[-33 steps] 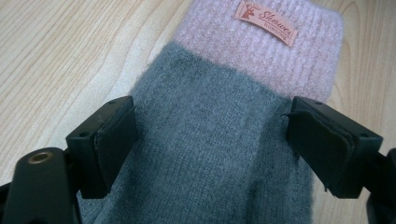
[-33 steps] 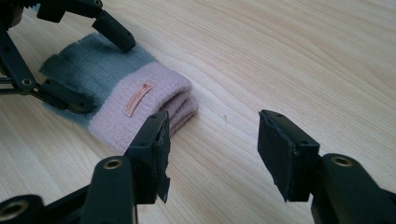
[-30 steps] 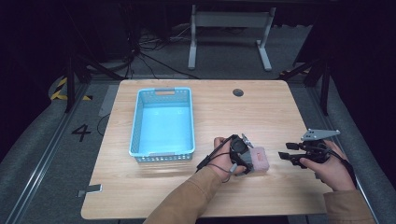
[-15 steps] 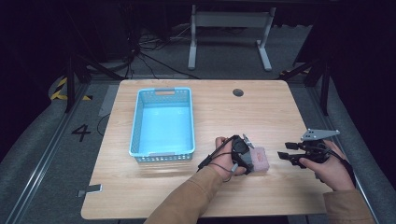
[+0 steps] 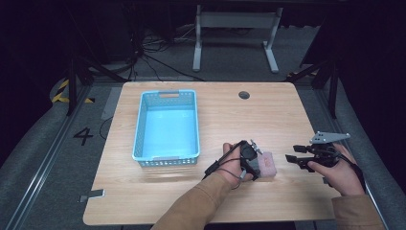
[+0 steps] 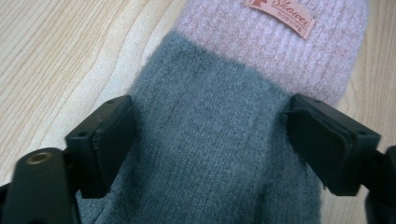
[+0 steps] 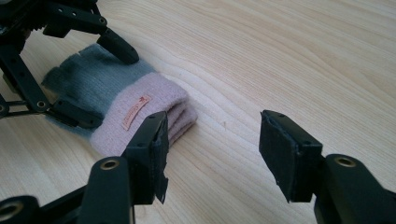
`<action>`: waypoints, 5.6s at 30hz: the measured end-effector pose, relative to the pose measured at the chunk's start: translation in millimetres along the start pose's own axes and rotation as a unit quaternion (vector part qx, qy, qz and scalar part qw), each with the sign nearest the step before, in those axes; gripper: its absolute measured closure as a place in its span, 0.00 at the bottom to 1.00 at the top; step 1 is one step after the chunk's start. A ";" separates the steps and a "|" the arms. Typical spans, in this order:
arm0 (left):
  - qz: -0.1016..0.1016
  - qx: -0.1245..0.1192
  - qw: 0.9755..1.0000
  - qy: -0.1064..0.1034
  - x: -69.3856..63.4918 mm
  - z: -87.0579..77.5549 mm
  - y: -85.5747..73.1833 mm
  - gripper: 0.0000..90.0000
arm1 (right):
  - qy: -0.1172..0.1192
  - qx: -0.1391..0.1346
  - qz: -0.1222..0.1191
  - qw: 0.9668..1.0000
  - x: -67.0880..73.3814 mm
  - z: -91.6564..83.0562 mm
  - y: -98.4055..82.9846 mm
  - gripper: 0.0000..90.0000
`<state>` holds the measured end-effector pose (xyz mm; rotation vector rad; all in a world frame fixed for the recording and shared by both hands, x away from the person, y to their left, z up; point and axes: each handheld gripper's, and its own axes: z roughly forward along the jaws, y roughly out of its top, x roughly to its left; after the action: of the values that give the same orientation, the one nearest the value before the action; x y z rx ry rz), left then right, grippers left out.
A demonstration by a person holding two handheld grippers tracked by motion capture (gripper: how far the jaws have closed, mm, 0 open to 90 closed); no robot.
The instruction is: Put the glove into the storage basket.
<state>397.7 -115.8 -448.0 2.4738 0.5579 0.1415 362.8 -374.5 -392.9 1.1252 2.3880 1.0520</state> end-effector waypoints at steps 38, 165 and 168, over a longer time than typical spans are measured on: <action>-0.019 -0.054 0.998 -0.007 4.0 -68.9 -5.5 0.74 | 0.020 -0.017 -0.004 1.000 -8.0 16.7 19.8 0.49; -0.109 0.025 0.989 0.098 211.4 -120.1 -126.5 0.70 | 0.024 0.022 0.010 0.999 -5.5 33.3 -5.1 0.46; -0.100 0.028 0.989 0.108 212.3 -118.4 -123.9 0.68 | 0.024 0.021 0.011 0.999 -5.9 32.0 -5.7 0.46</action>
<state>519.2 127.6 -427.5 2.4544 0.9097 0.3197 380.7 -365.7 -419.3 1.1548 2.4512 1.0509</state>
